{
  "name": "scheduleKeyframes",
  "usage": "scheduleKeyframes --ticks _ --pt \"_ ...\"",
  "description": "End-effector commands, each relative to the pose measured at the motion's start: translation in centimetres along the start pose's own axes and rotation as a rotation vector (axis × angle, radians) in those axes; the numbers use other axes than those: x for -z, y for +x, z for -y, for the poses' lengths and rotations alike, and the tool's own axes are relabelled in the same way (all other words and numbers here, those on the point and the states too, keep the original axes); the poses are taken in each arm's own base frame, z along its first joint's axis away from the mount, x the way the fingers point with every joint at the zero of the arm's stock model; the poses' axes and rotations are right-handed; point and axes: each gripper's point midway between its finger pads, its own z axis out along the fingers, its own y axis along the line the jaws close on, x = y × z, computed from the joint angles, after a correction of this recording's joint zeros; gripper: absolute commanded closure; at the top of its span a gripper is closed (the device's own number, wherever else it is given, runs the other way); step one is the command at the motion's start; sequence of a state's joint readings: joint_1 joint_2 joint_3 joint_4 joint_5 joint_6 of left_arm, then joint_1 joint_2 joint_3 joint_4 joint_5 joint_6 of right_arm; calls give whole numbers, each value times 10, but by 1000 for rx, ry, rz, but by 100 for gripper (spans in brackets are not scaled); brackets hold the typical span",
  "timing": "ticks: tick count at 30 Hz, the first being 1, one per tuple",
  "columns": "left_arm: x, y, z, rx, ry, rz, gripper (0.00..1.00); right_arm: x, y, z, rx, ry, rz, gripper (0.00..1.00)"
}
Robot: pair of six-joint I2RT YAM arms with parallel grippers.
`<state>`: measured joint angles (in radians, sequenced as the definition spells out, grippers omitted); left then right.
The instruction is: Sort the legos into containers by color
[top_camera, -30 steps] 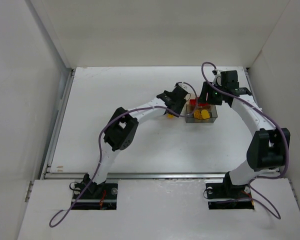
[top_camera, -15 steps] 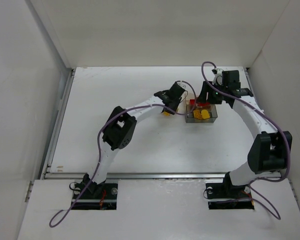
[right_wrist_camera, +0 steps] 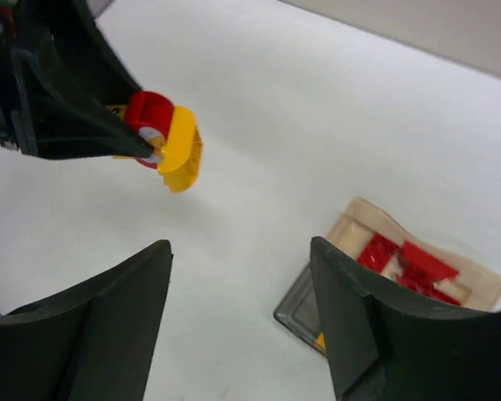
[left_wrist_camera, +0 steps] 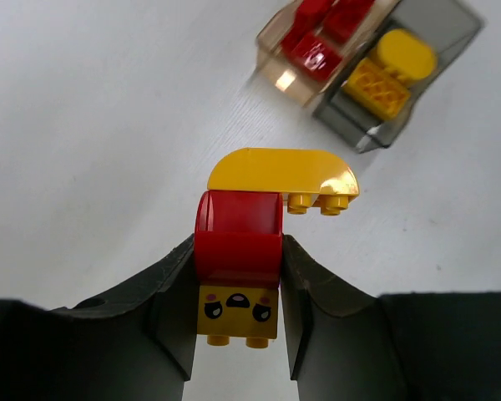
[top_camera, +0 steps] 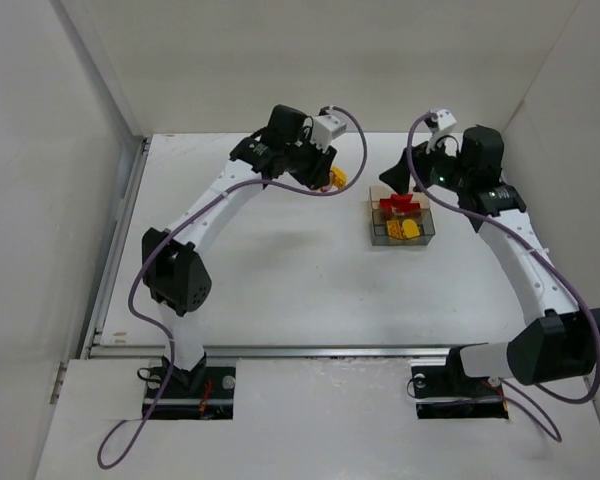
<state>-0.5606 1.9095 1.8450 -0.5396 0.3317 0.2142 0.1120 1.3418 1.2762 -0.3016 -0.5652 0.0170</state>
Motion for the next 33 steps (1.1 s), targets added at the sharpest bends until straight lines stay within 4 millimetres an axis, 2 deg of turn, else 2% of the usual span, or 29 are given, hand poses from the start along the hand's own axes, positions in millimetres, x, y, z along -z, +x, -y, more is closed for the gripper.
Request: scheduleKeyframes --ticks 1,3,4,5,6,9,10,14,17,18,19,20,24,25,32,33 --pt "45 -38 43 -138 178 95 100 -8 -26 -61 177 -208 96 26" --pt "57 -50 47 -148 185 122 100 -9 -30 -74 194 -243 108 16" --pt "60 -53 49 -152 192 133 100 -13 -29 -79 175 -256 104 3" --pt "61 -56 49 -156 191 141 100 -16 -32 -81 180 -248 109 0" --pt "62 -57 51 -144 200 141 100 -18 -34 -93 191 -265 112 0" --pt "67 -64 52 -142 197 161 100 -29 -31 -101 194 -256 101 0" --pt "71 -69 52 -149 194 178 100 -28 -36 -104 201 -251 111 0" --pt "76 -73 57 -149 216 199 100 -37 -34 -100 190 -177 106 0" --pt "77 -74 62 -139 241 201 100 -41 -31 -95 185 -158 98 15" --pt "77 -74 64 -131 252 202 100 -41 -31 -95 185 -158 98 22" --pt "81 -76 65 -134 251 210 100 -41 -32 -95 196 -157 99 36" --pt "81 -76 65 -134 251 210 100 -44 -29 -94 193 -157 90 40" --pt "82 -76 69 -127 273 211 100 -48 -25 -92 189 -156 80 40" --pt "83 -76 72 -119 288 212 100 -48 -25 -92 189 -156 80 43" --pt "90 -85 77 -108 304 243 100 -54 -19 -89 182 -155 61 80" --pt "90 -85 77 -108 304 243 100 -54 -19 -89 173 -155 61 93"
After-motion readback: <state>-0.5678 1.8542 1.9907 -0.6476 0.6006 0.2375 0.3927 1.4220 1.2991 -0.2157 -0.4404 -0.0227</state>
